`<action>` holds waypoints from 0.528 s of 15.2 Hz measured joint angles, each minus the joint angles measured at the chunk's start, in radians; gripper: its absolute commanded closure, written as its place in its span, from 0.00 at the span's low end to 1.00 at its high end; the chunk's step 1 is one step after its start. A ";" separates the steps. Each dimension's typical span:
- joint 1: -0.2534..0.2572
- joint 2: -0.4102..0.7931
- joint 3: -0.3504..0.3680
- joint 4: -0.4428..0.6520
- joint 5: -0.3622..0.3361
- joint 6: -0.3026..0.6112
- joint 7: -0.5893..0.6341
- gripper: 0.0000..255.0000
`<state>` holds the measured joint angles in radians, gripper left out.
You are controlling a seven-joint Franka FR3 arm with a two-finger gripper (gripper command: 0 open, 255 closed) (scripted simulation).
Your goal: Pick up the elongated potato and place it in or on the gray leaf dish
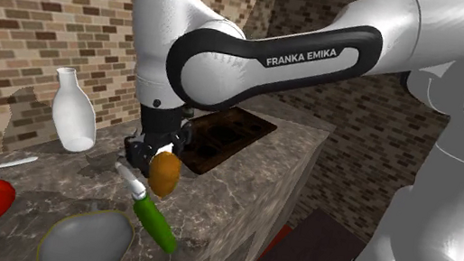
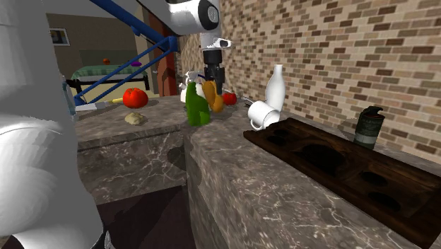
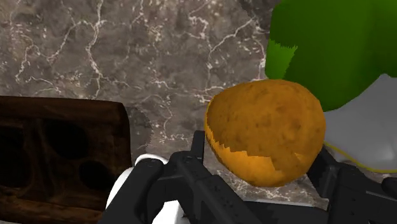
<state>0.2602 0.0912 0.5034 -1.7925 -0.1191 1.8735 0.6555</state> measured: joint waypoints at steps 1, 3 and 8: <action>0.018 0.031 0.011 0.043 -0.017 -0.018 0.029 1.00; 0.052 0.099 0.025 0.127 -0.052 -0.048 0.079 1.00; 0.167 0.292 0.039 0.374 -0.147 -0.137 0.185 1.00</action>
<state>0.4269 0.3830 0.5421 -1.4184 -0.2661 1.7363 0.8409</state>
